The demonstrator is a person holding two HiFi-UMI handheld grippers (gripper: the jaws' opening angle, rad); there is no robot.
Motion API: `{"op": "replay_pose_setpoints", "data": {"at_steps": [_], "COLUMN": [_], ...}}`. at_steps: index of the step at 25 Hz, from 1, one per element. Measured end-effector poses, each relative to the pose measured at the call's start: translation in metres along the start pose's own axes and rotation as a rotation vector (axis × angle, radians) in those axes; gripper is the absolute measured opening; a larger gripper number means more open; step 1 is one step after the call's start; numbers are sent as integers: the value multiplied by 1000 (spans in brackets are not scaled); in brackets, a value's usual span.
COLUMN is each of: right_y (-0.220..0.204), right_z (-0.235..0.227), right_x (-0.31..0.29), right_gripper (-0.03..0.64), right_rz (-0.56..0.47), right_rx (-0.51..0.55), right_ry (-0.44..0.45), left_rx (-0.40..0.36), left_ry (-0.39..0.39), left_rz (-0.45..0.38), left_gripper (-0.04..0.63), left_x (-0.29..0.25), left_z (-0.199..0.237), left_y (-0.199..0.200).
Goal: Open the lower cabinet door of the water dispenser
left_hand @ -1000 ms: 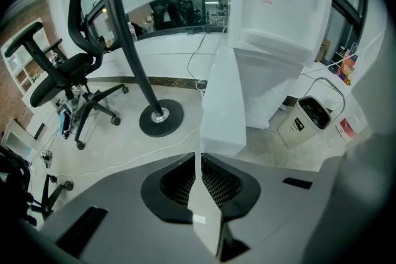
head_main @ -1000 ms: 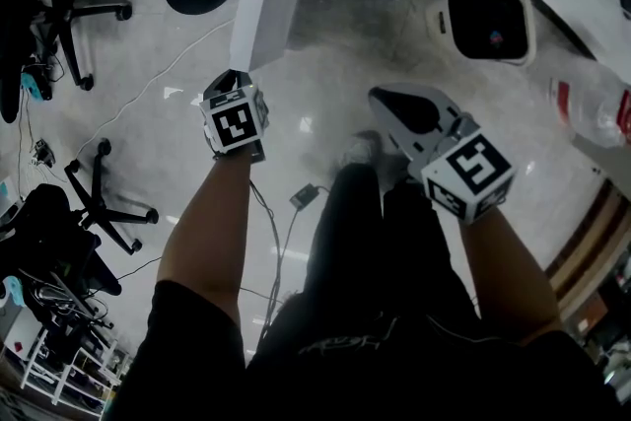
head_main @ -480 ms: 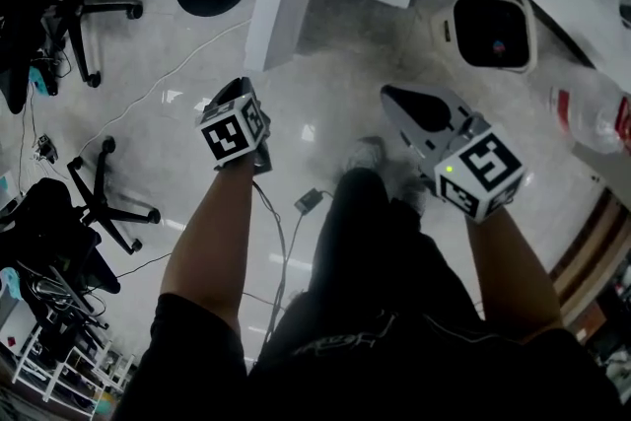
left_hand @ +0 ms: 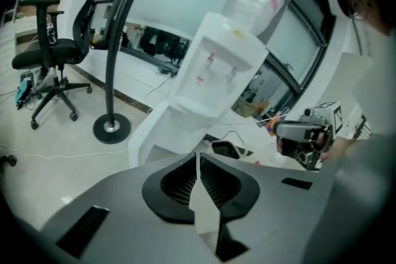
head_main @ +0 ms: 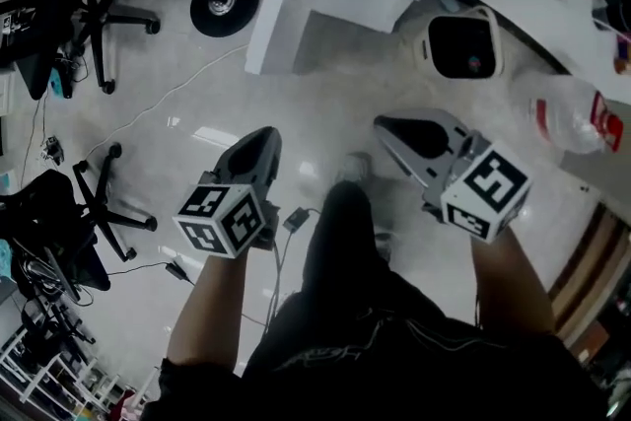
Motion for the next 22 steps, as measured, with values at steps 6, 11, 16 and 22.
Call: {"op": "replay_pose_setpoints", "data": {"at_steps": [6,11,16,22], "right_y": [4,28,61,81], "right_z": [85,176,258,340], "right_x": [89,168,247,324], "right_gripper": [12,12,12,12], "right_rz": [-46,-143,-269,-360], "right_rx": [-38,19,115,151], "right_ry": [25,84,93,129], "left_rx": [-69,-67,-186,-304], "left_ry": [-184,-284,-371,-421], "left_rz": [-143,-274,-429,-540], "left_gripper": [0,0,0,0], "left_x": [101,184,272,365], "left_z": [-135,-225,-301,-378], "left_y": [61,92,139,170]}}
Point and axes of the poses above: the fingertips, and each gripper's own axes: x backward along the fingers, z to its left, y out of its top, the point moved 1 cm from there along x, backward along the fingers, and after that the axes turned 14 degrees about -x, right-handed, at the moved point
